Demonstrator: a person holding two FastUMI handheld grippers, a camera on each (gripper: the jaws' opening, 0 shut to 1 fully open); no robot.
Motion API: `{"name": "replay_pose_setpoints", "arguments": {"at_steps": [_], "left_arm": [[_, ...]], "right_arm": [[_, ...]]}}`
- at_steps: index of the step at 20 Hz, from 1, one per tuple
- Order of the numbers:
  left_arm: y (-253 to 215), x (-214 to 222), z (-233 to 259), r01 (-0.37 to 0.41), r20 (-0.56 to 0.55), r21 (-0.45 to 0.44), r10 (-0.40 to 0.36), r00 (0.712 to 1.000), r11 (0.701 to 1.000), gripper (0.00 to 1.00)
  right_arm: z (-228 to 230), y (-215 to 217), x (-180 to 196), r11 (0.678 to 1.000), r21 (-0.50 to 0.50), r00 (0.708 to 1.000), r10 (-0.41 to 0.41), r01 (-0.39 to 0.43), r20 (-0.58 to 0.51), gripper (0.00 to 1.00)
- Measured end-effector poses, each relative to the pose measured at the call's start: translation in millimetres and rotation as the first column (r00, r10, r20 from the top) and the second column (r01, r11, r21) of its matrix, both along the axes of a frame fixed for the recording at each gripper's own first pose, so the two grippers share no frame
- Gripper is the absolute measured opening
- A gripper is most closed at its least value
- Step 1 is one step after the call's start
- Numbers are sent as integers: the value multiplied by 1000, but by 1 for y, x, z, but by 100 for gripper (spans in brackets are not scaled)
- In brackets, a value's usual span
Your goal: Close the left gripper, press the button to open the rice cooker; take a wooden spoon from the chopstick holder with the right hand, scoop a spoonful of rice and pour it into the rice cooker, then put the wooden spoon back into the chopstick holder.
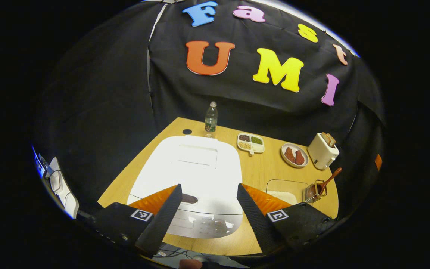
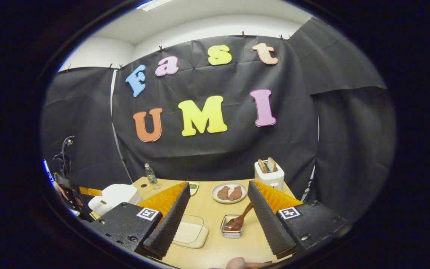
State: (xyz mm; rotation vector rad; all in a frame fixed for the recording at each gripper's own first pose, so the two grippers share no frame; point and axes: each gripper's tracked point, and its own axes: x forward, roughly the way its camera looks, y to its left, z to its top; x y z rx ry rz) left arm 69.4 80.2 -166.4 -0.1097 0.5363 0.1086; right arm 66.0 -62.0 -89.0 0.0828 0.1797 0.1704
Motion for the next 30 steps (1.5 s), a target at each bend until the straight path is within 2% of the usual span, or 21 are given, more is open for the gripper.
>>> {"name": "replay_pose_setpoints", "arguments": {"at_steps": [4,5,9,14,15,16,19,20,21,22,23,24,25,27,28,29,30], "left_arm": [[-13,-27,65,36,173,40,-42,984,999,95],[-13,-41,82,47,210,45,-55,976,998,95],[-41,-80,134,114,349,45,-122,929,992,95],[-71,-122,158,188,438,68,-199,877,980,95],[-74,-132,159,197,451,90,-216,866,976,95],[-75,-139,162,199,465,104,-224,856,974,95],[-86,-162,164,213,483,96,-233,844,972,94],[-87,-169,166,210,494,99,-232,838,973,95],[-86,-174,167,202,505,103,-226,833,974,95],[-86,-178,168,198,515,108,-225,827,974,95],[-86,-184,170,194,521,108,-222,824,975,95],[-87,-189,170,191,522,106,-218,825,976,95],[-87,-193,171,185,530,103,-211,821,977,95],[-90,-197,174,177,548,107,-207,810,978,95],[-88,-200,174,164,555,122,-204,807,979,95],[-82,-202,177,147,564,135,-198,802,980,95],[-81,-203,177,145,566,143,-201,799,979,94]], "right_arm": [[30,10,-34,999,-21,997,-34,35,63,100],[38,13,-46,998,-24,996,-51,53,73,95],[56,29,-104,994,-40,989,-96,101,115,95],[70,40,-168,984,-79,978,-147,159,145,95],[75,42,-179,984,-68,976,-154,166,155,100],[79,45,-186,983,-61,973,-162,174,164,100],[80,51,-206,978,-85,970,-176,192,168,100],[80,55,-212,978,-86,969,-172,189,176,96],[82,60,-215,978,-87,968,-170,188,182,100],[81,64,-219,978,-95,968,-166,186,186,100],[81,67,-220,978,-101,969,-160,181,190,100],[78,69,-221,978,-107,970,-160,181,186,96],[77,70,-223,978,-105,970,-159,179,182,100],[79,75,-223,980,-88,969,-157,176,188,96],[76,74,-223,980,-92,969,-160,179,188,100],[71,72,-225,978,-100,969,-165,186,182,100],[67,71,-225,977,-102,969,-169,189,178,96]]}}
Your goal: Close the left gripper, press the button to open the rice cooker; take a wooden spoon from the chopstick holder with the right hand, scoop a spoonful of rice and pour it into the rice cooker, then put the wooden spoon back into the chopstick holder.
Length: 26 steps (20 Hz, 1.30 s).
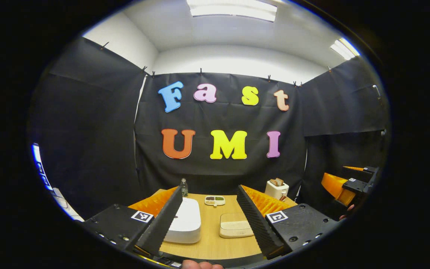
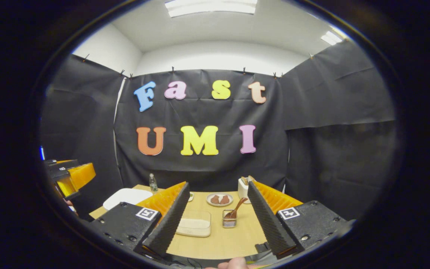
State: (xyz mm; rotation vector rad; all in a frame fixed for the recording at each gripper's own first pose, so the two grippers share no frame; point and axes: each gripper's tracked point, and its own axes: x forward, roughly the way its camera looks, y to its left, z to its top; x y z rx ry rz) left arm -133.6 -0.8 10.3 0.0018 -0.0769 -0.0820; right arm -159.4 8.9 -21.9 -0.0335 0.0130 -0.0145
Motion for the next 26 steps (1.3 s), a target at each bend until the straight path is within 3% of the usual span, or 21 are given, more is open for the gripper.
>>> {"name": "replay_pose_setpoints", "arguments": {"at_steps": [2,8,10,14,26], "left_arm": [[-3,-2,-2,3,-1,9,-3,1000,1000,95],[-8,1,1,18,12,8,-18,1000,1000,95],[-8,1,-1,16,12,24,-17,1000,1000,94],[-16,1,7,40,32,19,-40,999,999,94],[-17,-2,5,49,31,34,-50,998,998,95]], "right_arm": [[-9,-1,-4,1000,4,1000,-8,8,-17,100],[-9,-6,-4,1000,0,1000,-16,16,-22,96],[-10,-7,-4,1000,-1,1000,-22,22,-20,100],[-12,-6,-4,1000,-1,1000,-15,15,-25,96],[-14,-8,-5,1000,0,999,-26,26,-19,100]]}}
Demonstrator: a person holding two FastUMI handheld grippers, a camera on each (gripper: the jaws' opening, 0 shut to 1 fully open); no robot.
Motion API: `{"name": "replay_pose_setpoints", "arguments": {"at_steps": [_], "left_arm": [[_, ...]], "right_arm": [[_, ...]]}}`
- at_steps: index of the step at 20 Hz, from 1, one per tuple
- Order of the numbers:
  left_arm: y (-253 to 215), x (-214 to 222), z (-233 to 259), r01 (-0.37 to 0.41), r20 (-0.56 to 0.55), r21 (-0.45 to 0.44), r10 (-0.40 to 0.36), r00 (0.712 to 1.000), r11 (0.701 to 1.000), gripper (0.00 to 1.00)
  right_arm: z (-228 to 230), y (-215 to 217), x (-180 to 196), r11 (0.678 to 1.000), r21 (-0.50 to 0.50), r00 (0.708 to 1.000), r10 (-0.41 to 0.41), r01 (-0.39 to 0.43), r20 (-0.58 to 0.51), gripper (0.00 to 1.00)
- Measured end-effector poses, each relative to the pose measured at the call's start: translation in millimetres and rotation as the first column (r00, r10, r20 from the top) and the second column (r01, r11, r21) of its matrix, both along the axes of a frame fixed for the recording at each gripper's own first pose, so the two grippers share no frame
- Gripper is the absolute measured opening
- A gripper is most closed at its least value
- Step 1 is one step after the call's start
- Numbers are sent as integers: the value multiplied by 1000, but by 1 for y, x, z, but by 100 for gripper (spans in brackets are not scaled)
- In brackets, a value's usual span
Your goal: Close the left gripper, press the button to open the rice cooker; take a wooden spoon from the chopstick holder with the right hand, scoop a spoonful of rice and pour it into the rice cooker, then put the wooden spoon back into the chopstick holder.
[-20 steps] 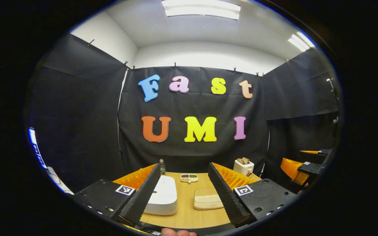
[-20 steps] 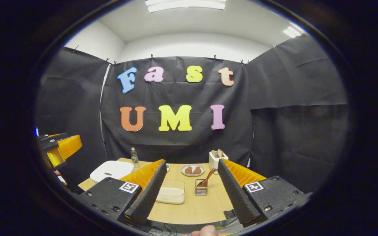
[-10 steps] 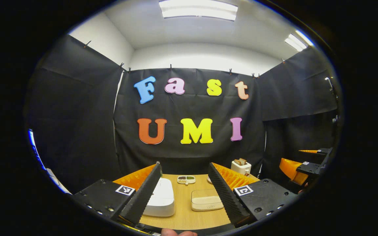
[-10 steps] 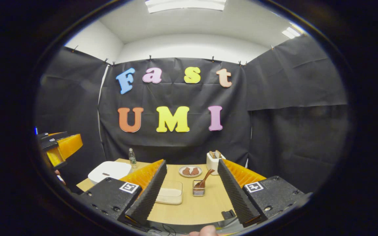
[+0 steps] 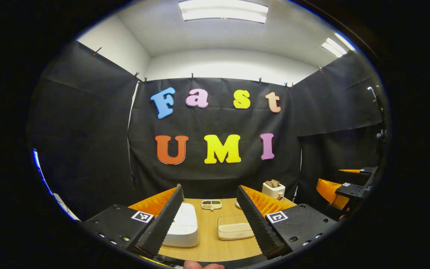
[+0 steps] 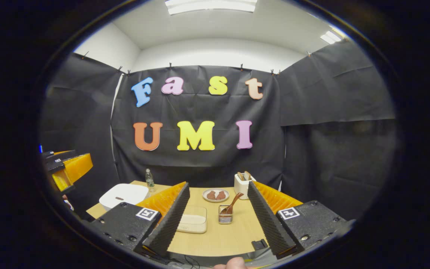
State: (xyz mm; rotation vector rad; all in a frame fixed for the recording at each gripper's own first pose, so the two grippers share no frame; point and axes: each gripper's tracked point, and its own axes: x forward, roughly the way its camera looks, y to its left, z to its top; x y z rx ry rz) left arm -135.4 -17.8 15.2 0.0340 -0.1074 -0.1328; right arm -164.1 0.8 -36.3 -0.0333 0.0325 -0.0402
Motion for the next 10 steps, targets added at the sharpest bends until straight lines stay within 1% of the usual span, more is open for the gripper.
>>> {"name": "replay_pose_setpoints", "arguments": {"at_steps": [7,8,9,10], "left_arm": [[-8,4,-3,11,-13,2,-11,1000,1000,94],[-8,4,-5,14,-18,0,-13,1000,1000,94],[-7,5,-5,12,-20,-1,-12,1000,1000,94],[-7,5,-5,10,-19,-3,-10,1000,1000,94]], "right_arm": [[1,7,2,1000,-6,1000,25,-25,6,100],[0,9,2,1000,-6,1000,28,-28,5,96],[0,10,3,1000,-7,1000,30,-30,5,100],[0,9,3,999,-7,999,32,-32,5,100]]}}
